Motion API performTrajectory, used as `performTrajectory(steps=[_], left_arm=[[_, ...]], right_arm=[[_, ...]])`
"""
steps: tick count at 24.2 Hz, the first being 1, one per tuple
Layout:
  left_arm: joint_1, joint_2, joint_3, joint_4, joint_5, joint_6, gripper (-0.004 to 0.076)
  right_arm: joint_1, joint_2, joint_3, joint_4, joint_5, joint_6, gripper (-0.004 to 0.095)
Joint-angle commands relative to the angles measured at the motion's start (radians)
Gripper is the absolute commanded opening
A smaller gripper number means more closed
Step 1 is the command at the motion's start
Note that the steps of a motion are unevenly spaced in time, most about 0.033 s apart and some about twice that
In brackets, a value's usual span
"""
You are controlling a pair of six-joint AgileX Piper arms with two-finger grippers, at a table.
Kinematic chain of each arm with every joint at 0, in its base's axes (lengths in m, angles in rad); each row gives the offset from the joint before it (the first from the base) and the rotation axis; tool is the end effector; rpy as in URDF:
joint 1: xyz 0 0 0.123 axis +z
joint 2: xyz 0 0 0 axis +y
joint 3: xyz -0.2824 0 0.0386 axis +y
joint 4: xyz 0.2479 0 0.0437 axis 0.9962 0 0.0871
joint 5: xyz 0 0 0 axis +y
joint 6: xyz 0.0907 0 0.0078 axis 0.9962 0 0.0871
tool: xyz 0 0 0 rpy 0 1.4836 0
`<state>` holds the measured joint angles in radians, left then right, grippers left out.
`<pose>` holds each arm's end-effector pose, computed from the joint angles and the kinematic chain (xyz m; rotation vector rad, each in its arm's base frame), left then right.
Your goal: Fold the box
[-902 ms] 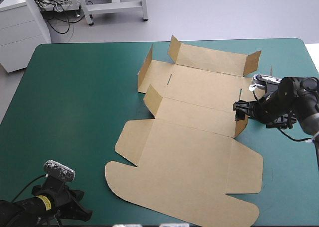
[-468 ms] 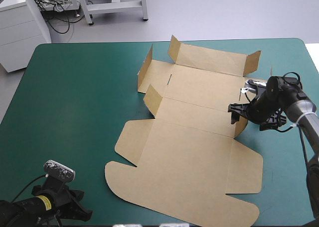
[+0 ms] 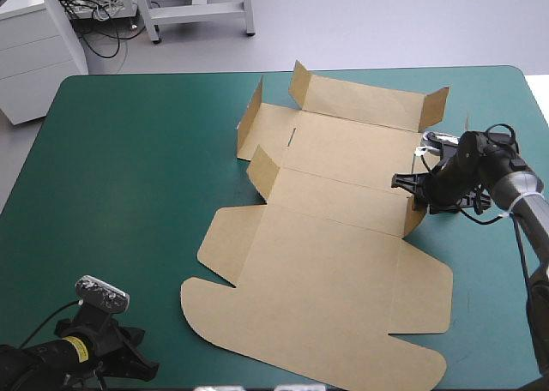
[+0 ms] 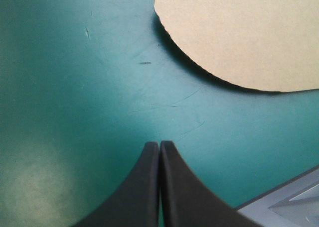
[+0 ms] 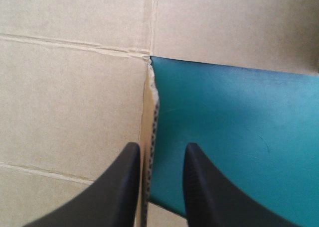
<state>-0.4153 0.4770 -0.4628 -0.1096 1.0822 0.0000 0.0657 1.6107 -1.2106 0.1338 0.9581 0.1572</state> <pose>0.0547 -0.0337 0.2505 0.5059 2.5496 -0.2966 0.3208 0.0311 0.2609 0.2163 2.8411 0.2195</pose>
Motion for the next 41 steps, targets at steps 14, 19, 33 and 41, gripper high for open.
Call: performTrajectory(steps=[14,19,33,41], left_arm=[[0.002,0.009,-0.025,-0.008,-0.040,-0.008,-0.0032],[0.002,0.009,-0.025,-0.008,-0.040,-0.008,-0.0032],[0.002,0.009,-0.025,-0.010,-0.040,0.000,-0.0032],[0.002,0.009,-0.025,-0.005,-0.040,0.000,-0.0032]], right_arm=[[-0.008,-0.037,-0.031,0.002,-0.014,-0.121,-0.0018],[-0.006,-0.037,-0.044,0.022,0.005,-0.305,-0.0018],[0.059,-0.037,-0.479,0.265,-0.057,-1.143,-0.0019],[0.157,-0.035,-0.510,0.267,-0.148,-1.392,-0.0019]])
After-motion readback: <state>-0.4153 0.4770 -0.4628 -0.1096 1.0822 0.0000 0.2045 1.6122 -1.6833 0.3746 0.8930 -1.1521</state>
